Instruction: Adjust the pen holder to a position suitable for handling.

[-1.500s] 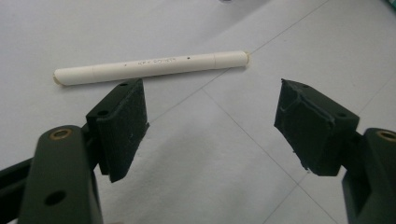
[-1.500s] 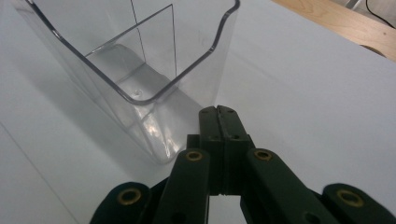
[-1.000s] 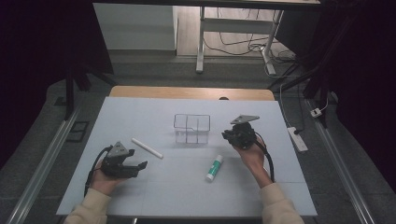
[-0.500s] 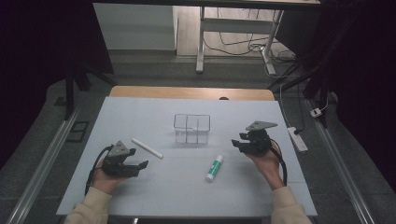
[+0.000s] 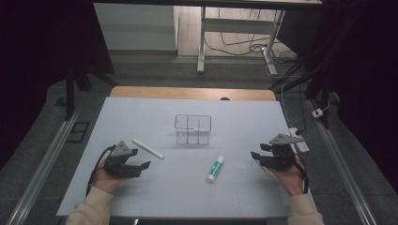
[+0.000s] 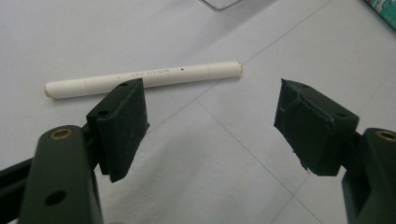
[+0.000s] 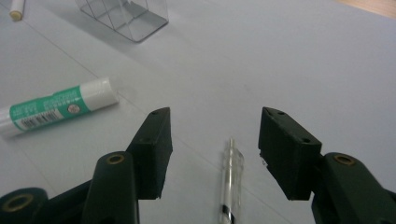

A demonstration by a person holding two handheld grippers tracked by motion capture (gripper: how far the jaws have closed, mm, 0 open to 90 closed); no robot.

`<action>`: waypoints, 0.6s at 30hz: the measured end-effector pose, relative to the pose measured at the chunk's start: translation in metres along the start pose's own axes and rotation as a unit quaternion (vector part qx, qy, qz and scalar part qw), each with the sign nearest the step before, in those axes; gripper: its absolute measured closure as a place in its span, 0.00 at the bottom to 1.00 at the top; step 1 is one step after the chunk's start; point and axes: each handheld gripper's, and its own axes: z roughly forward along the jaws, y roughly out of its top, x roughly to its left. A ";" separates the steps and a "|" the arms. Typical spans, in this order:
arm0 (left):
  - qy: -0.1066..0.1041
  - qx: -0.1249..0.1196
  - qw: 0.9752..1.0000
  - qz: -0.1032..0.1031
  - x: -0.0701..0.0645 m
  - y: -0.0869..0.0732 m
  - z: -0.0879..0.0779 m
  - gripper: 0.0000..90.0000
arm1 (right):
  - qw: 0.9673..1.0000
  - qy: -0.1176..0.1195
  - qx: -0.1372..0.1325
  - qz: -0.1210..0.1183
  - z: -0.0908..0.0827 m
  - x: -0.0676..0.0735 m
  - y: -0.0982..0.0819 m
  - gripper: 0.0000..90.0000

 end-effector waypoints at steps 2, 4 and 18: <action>0.000 0.000 1.000 0.000 0.000 0.000 0.000 0.29 | 1.000 -0.001 0.000 0.000 -0.002 -0.001 -0.002 0.48; 0.000 0.001 1.000 0.000 0.000 0.000 0.000 0.29 | 1.000 -0.002 0.003 0.000 -0.006 -0.002 -0.004 0.48; 0.002 0.006 1.000 0.005 -0.002 0.000 0.001 0.29 | 1.000 0.000 0.020 0.000 -0.024 -0.011 -0.007 0.46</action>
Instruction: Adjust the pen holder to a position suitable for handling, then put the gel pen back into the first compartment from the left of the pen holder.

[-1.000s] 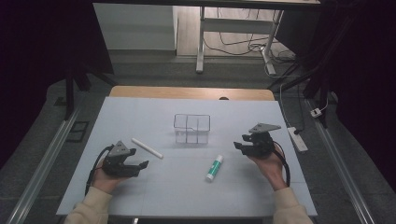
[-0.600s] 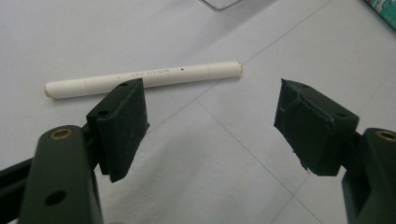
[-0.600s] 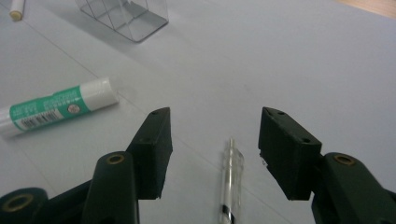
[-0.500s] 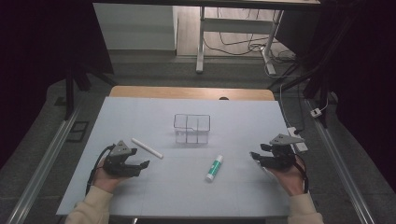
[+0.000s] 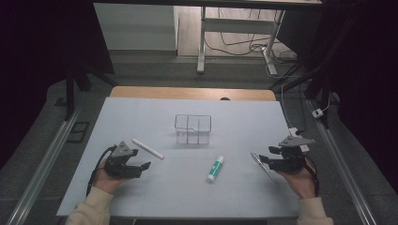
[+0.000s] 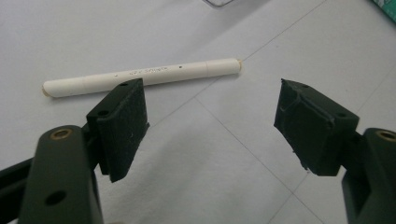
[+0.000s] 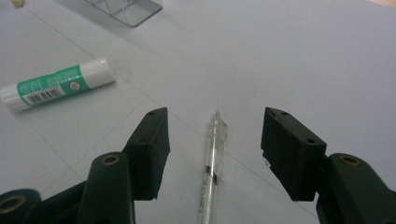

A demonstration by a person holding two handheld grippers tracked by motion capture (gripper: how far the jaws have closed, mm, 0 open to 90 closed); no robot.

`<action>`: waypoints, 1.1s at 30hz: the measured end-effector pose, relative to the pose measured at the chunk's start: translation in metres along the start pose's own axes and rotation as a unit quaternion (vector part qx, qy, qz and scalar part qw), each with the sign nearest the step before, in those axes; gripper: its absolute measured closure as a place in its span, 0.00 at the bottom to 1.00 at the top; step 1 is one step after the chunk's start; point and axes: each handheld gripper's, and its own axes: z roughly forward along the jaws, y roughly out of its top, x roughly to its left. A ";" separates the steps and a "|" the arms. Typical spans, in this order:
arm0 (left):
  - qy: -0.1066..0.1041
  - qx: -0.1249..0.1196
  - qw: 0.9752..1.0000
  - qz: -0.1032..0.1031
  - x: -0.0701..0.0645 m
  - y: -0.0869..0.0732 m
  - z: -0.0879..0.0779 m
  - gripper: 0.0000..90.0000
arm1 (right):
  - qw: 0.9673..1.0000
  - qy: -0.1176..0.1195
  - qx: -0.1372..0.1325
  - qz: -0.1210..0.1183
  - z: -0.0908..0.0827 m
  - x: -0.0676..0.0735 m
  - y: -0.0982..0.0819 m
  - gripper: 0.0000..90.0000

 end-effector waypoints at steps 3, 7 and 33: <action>0.000 -0.001 1.000 -0.001 0.000 0.000 0.000 0.29 | 1.000 0.000 0.011 0.004 -0.003 -0.002 0.001 0.46; 0.000 0.000 1.000 -0.001 0.001 0.000 0.000 0.29 | 1.000 0.001 0.028 0.014 -0.007 -0.003 0.002 0.45; 0.001 0.002 1.000 0.002 0.000 0.001 0.001 0.28 | 0.987 0.002 0.162 0.006 0.015 0.007 -0.001 0.43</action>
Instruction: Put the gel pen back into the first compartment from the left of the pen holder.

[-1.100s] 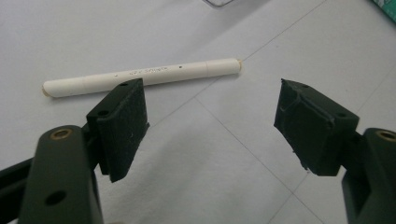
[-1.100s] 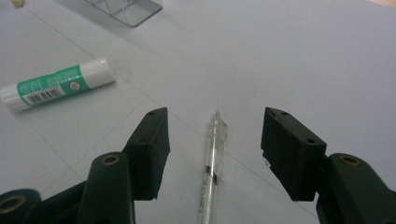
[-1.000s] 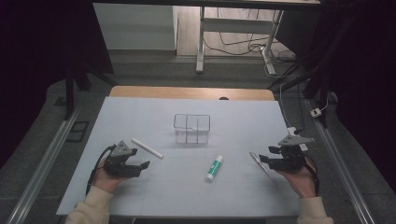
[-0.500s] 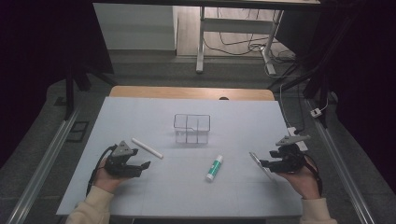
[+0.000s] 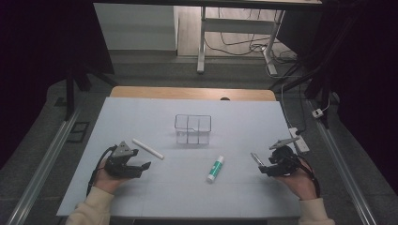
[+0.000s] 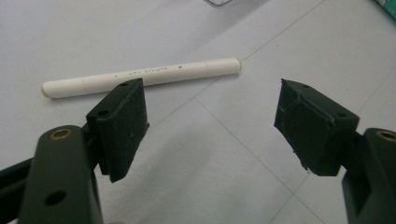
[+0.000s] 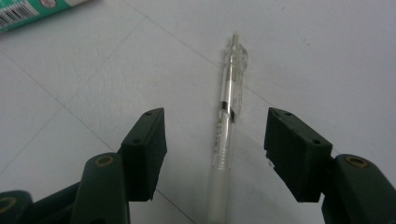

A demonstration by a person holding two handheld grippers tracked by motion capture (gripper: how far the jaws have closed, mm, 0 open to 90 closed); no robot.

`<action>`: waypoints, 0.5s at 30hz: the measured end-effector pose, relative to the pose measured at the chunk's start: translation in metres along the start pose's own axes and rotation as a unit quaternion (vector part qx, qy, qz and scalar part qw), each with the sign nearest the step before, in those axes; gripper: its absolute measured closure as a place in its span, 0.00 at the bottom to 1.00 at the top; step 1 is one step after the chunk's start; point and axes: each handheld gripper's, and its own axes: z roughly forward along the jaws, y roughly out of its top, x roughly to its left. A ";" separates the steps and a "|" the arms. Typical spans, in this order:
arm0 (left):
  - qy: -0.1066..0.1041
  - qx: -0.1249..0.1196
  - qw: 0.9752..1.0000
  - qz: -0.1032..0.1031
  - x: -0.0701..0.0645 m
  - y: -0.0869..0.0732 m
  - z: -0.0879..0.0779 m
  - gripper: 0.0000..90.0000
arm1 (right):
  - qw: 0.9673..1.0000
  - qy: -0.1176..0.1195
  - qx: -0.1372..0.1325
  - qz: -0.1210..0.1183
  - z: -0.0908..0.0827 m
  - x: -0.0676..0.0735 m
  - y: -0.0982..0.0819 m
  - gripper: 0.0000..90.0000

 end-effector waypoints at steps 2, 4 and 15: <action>0.000 0.000 1.000 -0.001 0.000 0.000 0.000 0.28 | 1.000 0.000 0.008 -0.003 0.003 0.001 0.000 0.43; 0.000 0.000 1.000 0.000 0.000 0.000 0.000 0.28 | 1.000 -0.001 0.014 -0.004 0.005 0.003 0.001 0.43; 0.000 0.001 1.000 -0.001 0.001 0.000 0.000 0.28 | 0.999 -0.023 0.041 0.001 0.012 0.000 -0.001 0.46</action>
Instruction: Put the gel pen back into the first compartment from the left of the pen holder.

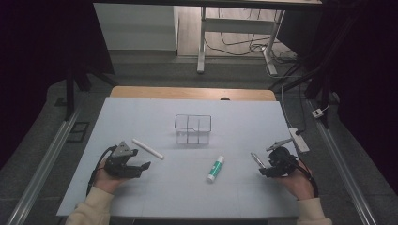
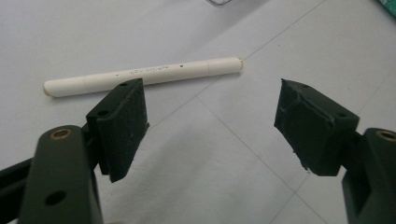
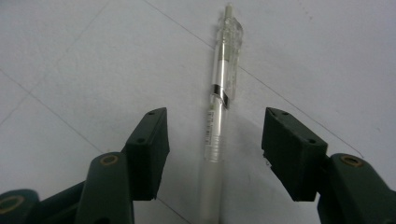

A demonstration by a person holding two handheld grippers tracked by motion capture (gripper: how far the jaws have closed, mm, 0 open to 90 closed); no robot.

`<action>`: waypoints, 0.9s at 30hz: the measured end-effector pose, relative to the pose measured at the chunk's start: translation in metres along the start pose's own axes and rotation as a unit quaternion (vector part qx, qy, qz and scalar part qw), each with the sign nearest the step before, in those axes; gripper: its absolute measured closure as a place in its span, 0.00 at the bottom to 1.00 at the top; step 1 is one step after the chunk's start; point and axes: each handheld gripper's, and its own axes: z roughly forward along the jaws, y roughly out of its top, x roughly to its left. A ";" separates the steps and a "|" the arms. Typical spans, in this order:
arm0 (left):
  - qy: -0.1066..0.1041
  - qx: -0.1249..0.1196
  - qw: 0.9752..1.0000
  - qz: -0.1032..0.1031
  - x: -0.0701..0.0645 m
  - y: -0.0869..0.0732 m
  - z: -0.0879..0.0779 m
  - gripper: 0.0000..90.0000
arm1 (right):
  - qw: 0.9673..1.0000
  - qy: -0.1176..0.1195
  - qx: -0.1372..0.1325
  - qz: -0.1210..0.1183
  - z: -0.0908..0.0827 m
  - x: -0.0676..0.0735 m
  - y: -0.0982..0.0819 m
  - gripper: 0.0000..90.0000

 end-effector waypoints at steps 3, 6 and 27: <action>-0.001 0.001 1.000 0.001 0.000 0.000 0.000 0.28 | 1.000 -0.012 0.003 0.002 0.001 -0.001 0.000 0.51; -0.001 0.001 1.000 0.001 0.000 0.000 0.000 0.28 | 1.000 -0.006 0.012 0.001 0.003 0.000 0.000 0.56; 0.002 0.001 1.000 0.001 0.000 0.000 -0.001 0.28 | 0.999 0.002 0.044 0.013 0.008 -0.004 0.000 0.87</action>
